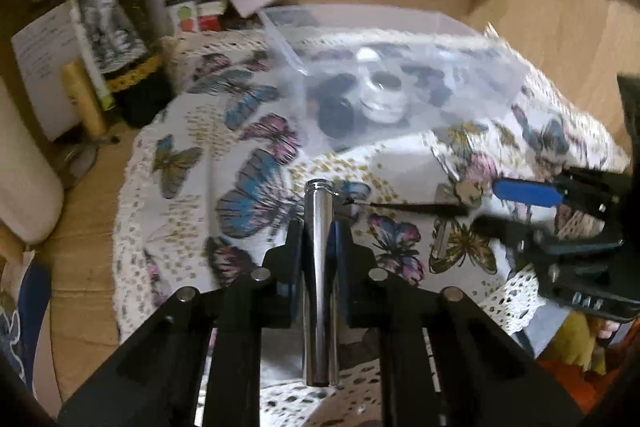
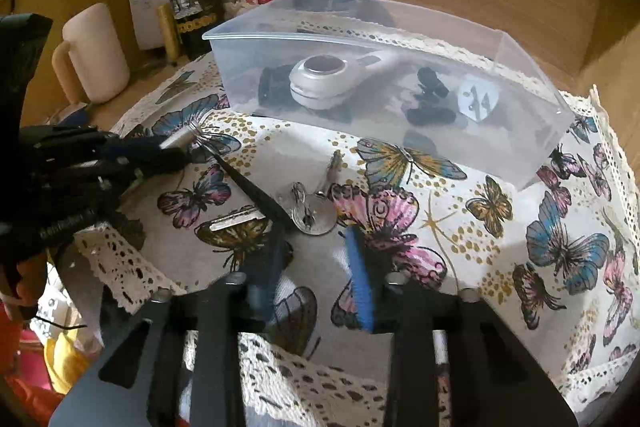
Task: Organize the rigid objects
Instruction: 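Grasp the silver metal cylinder with the left tool while the right tool grasps the keys, then lower the cylinder and keys into the clear box and open both tools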
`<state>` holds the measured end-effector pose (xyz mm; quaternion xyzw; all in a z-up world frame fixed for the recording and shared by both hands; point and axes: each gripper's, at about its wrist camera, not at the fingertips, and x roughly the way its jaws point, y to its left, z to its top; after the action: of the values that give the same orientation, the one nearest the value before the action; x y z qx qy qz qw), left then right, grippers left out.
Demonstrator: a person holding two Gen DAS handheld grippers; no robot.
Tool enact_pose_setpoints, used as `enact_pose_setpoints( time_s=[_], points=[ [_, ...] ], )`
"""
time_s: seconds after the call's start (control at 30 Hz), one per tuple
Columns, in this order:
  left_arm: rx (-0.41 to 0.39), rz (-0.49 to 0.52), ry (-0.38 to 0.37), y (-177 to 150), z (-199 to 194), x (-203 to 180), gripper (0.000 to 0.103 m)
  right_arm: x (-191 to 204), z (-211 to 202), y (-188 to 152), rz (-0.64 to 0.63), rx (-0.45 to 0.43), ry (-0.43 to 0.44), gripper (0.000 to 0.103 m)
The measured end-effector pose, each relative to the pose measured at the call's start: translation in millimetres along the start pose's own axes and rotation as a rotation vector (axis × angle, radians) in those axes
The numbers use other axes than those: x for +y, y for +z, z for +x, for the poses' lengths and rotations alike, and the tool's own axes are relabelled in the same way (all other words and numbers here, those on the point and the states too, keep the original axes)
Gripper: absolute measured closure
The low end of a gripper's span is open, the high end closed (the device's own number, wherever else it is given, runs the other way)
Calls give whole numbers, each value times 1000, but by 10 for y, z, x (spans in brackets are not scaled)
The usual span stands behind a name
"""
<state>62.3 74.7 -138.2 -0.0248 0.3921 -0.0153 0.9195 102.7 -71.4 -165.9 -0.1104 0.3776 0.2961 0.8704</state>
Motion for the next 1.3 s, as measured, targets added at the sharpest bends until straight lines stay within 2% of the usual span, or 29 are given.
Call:
enact_pose_setpoints(
  time_s=[0.03,0.27,0.33,0.4,0.43,0.6,0.9,1.3],
  points=[
    [-11,-6,-1,9,-37,22,88,7,-12,1,-1,-6,3,54],
    [-126,-26,-9,154,-419,94,88,82,104,90,-23,-6,-15,54],
    [-151,-26,-19,187,-491,92,88,79,175,112,-20,-3,-23,61],
    [-158,-23,-28,206,-507,74,88,73,183,116,-23,-14,-29,72],
    [-159,-21,-31,216,-503,51,88,66,182,119,-21,-16,-27,80],
    [-153,-13,-58,240,-461,-63,88,7,115,107,3,-35,-40,81],
    [-194,16,-92,423,-494,-236,88,-178,-357,164,32,-158,-78,81],
    [-259,19,-131,854,-559,-342,88,-406,-849,459,48,-318,-143,82]
  ],
)
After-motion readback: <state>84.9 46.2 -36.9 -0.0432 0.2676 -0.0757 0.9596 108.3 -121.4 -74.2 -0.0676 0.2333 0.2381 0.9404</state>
